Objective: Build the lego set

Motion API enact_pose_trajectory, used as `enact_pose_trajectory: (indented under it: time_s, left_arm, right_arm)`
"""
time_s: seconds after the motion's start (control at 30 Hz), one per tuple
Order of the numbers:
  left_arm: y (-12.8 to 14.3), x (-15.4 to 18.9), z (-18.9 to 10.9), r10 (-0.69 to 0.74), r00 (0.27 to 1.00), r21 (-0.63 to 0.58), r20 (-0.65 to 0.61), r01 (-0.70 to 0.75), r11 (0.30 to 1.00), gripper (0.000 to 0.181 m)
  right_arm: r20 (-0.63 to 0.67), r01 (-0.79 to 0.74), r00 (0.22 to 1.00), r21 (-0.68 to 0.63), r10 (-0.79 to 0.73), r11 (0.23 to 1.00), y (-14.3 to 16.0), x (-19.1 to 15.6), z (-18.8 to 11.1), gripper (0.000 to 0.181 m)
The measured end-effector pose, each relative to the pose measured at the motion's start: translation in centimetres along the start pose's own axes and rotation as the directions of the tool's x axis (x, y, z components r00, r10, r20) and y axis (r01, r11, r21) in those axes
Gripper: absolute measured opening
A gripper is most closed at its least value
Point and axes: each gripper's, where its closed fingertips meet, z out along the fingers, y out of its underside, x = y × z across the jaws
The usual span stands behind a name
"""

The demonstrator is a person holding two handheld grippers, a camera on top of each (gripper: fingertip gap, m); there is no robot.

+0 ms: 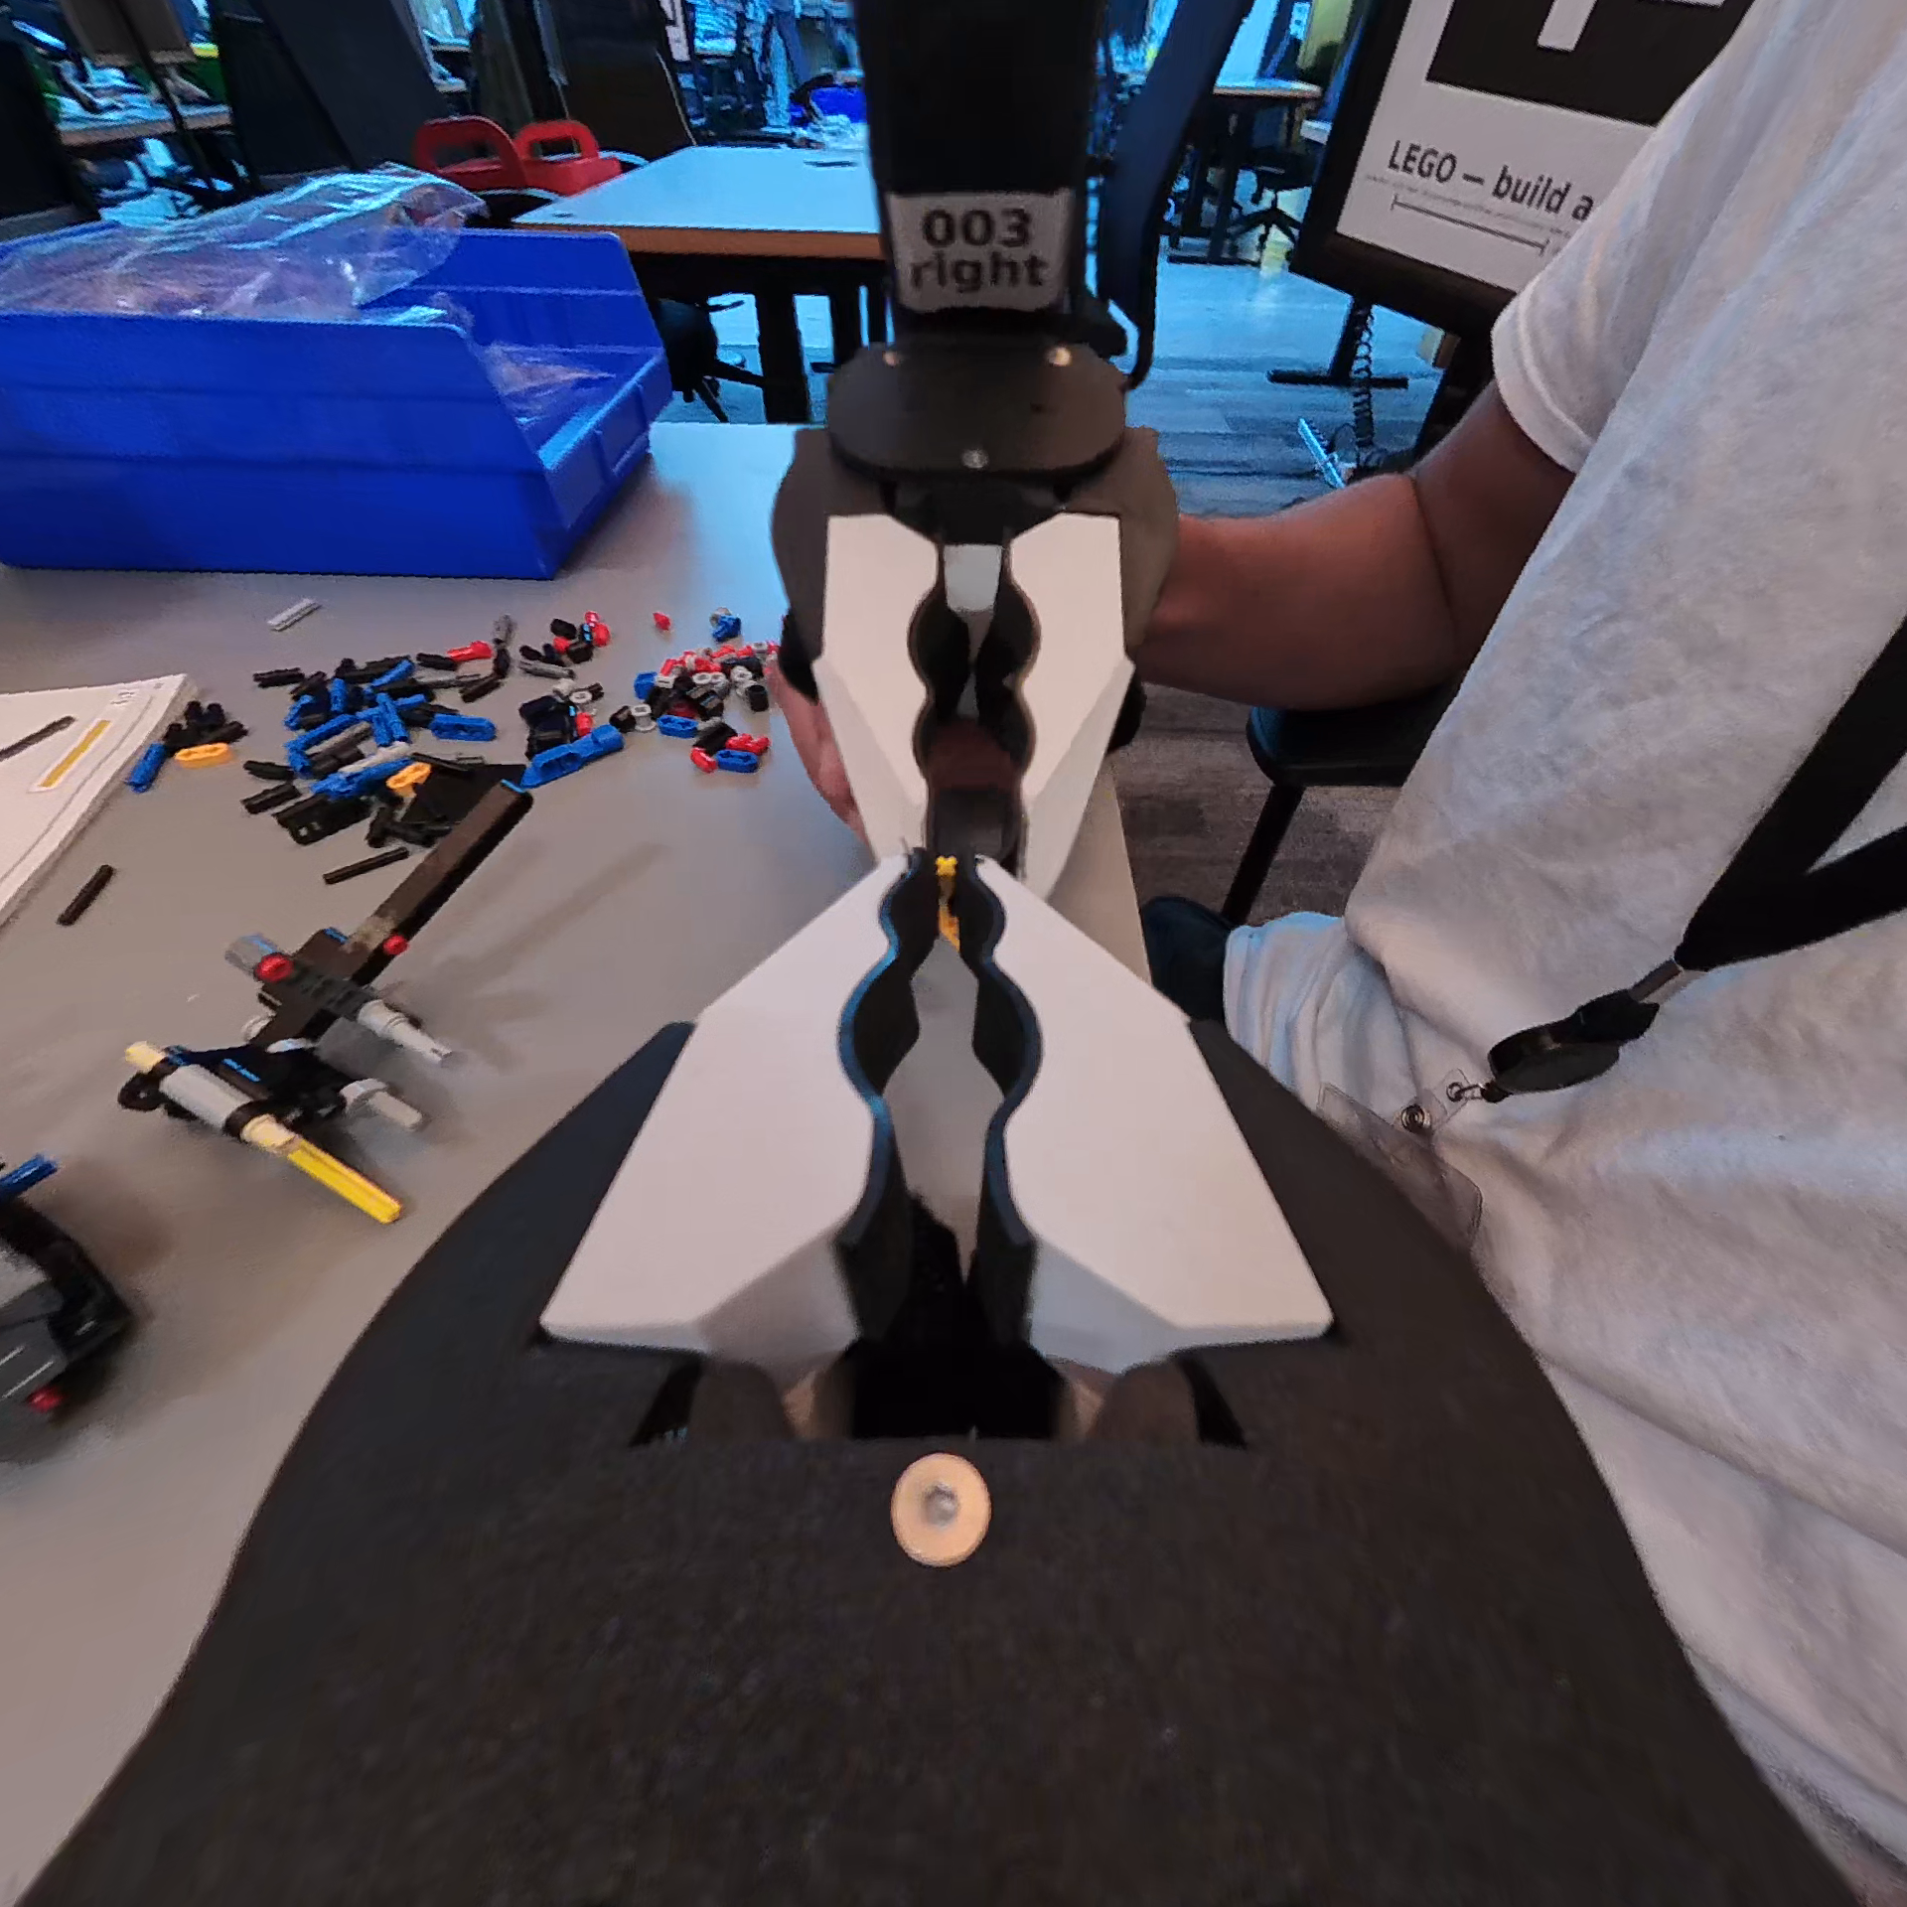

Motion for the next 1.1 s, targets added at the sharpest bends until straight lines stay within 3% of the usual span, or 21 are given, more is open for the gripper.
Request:
enact_pose_trajectory:
  time_s: [0.27,0.73,1.0,1.1]
  left_arm:
    - [-0.9,1.8,0.2,0.077,0.995,0.035,-0.062,-0.075,0.997,0.002]
    - [-0.8,2.3,0.2,0.136,0.989,-0.006,-0.058,-0.137,0.991,0.002]
    - [0.0,3.3,0.3,0.205,0.975,-0.101,-0.083,-0.213,0.972,0.002]
    - [0.2,3.3,0.2,0.215,0.974,-0.117,-0.073,-0.223,0.968,0.002]
  right_arm:
    - [0.11,-0.021,0.994,-0.034,0.025,0.999,0.3,-1.8,0.3,0.01]
    - [0.095,0.039,0.995,-0.052,-0.034,0.998,0.2,-2.2,0.5,0.004]
    - [0.148,0.011,0.989,-0.104,0.004,0.995,1.0,-3.0,0.5,0.011]
    - [0.157,0.024,0.988,-0.102,-0.007,0.995,0.9,-3.2,0.4,0.003]
